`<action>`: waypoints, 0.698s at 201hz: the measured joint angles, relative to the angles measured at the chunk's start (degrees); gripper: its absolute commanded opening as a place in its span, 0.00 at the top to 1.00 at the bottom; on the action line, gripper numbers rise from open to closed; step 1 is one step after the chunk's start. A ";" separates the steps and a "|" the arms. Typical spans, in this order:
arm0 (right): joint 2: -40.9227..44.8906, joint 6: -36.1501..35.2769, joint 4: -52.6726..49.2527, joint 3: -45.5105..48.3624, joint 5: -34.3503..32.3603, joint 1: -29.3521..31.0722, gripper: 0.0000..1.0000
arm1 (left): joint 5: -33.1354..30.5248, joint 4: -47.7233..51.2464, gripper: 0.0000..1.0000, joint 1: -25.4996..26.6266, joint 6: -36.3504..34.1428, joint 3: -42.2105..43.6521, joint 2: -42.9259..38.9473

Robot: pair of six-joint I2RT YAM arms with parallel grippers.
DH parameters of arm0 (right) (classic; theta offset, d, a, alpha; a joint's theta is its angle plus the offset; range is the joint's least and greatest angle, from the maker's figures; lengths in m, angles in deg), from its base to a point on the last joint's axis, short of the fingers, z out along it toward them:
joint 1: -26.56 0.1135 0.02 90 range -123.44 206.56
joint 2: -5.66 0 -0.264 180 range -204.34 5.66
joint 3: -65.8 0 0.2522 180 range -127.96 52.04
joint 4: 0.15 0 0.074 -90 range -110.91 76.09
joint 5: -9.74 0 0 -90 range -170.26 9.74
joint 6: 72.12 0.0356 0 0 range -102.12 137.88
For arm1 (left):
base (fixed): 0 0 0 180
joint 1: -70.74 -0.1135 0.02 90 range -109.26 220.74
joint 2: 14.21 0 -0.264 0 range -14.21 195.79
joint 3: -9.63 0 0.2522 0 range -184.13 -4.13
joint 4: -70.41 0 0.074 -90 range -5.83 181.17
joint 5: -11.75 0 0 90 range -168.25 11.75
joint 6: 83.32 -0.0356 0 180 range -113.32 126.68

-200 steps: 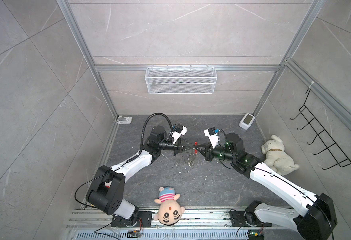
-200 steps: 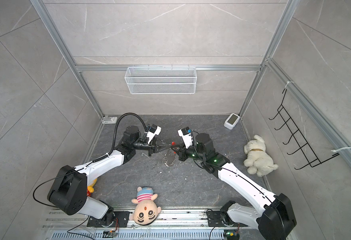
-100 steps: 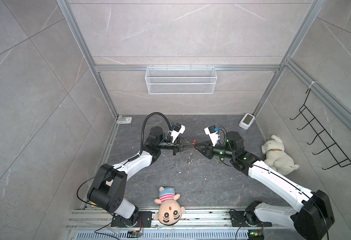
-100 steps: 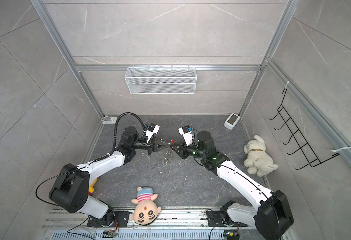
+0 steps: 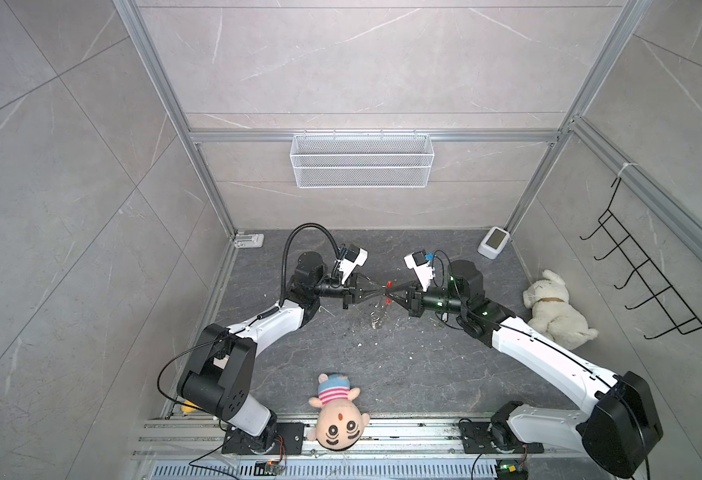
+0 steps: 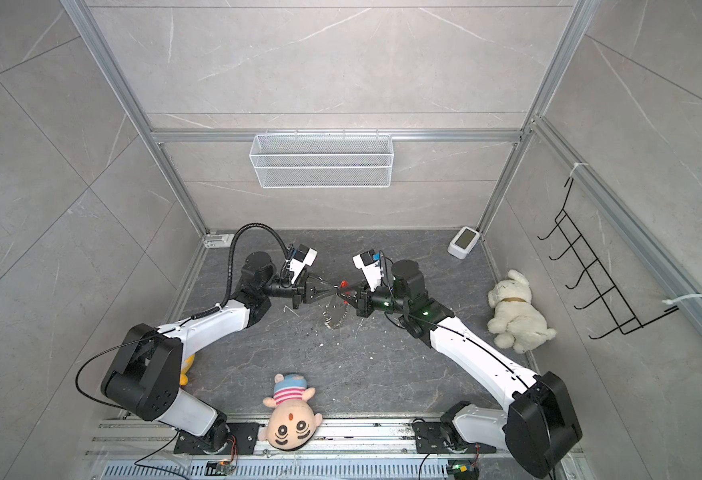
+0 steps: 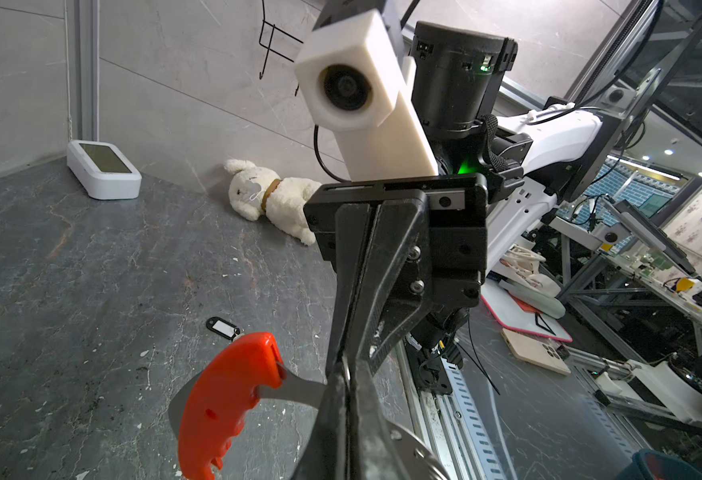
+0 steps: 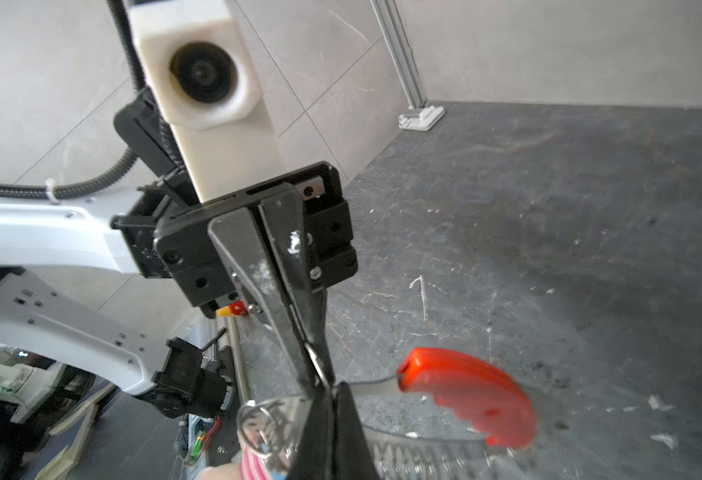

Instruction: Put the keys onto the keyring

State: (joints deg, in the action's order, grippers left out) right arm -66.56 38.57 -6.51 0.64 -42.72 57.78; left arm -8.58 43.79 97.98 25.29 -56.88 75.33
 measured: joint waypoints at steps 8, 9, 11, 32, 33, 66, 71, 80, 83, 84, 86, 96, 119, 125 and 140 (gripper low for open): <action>-0.11 0.04 -0.07 0.00 -0.04 0.00 1.00 | 0.13 0.04 1.00 -0.02 0.04 -0.11 0.31; -0.11 0.04 -0.07 0.00 -0.07 0.00 1.00 | 0.15 0.04 1.00 -0.02 0.07 -0.13 0.35; -0.11 0.04 -0.09 0.00 -0.15 0.00 1.00 | 0.20 0.04 1.00 -0.02 0.07 -0.17 0.42; -0.11 0.02 -0.55 0.00 -0.96 0.00 1.00 | 0.63 0.66 1.00 -0.09 -0.02 -0.76 1.07; -0.11 0.02 -0.59 0.00 -1.05 0.00 1.00 | 0.66 0.70 1.00 -0.09 -0.02 -0.79 1.07; -0.11 -0.98 -1.70 0.00 -3.48 0.39 1.00 | 0.13 4.52 0.88 -0.09 -2.27 -1.66 1.46; -0.11 -1.09 -1.84 0.00 -3.78 0.48 1.00 | -0.15 5.29 0.84 -0.09 -3.06 -1.75 1.46; -0.11 -1.46 -2.25 0.04 -4.44 0.79 1.00 | -0.37 6.40 0.82 0.02 -4.02 -1.84 1.46; -0.11 -1.60 -2.29 0.07 -4.48 0.87 1.00 | -0.66 7.13 0.82 0.09 -4.50 -1.88 1.44; -0.11 -1.75 -2.34 0.07 -4.66 0.96 1.00 | -0.70 7.41 0.82 0.13 -4.83 -1.88 1.42; -0.11 -1.84 -2.49 0.09 -4.74 1.07 1.00 | -0.81 7.58 0.82 0.15 -5.01 -1.88 1.40; -0.11 -2.38 -3.08 0.17 -5.31 1.40 1.00 | -1.07 9.55 0.79 0.28 -6.64 -1.97 1.31; -0.11 -3.39 -3.65 0.55 -6.36 1.73 1.00 | -2.01 12.96 1.00 0.52 -9.31 -2.14 0.92; -0.09 -3.65 -3.93 0.87 -6.78 1.51 1.00 | -1.97 13.46 1.00 0.22 -10.21 -2.14 0.79; -0.11 -3.87 -3.85 1.07 -6.99 1.62 1.00 | -2.21 14.71 1.00 0.20 -10.95 -2.21 0.79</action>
State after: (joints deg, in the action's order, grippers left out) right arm -66.67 34.70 -10.36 1.71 -49.71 59.40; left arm -10.79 58.50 98.18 14.34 -59.09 76.12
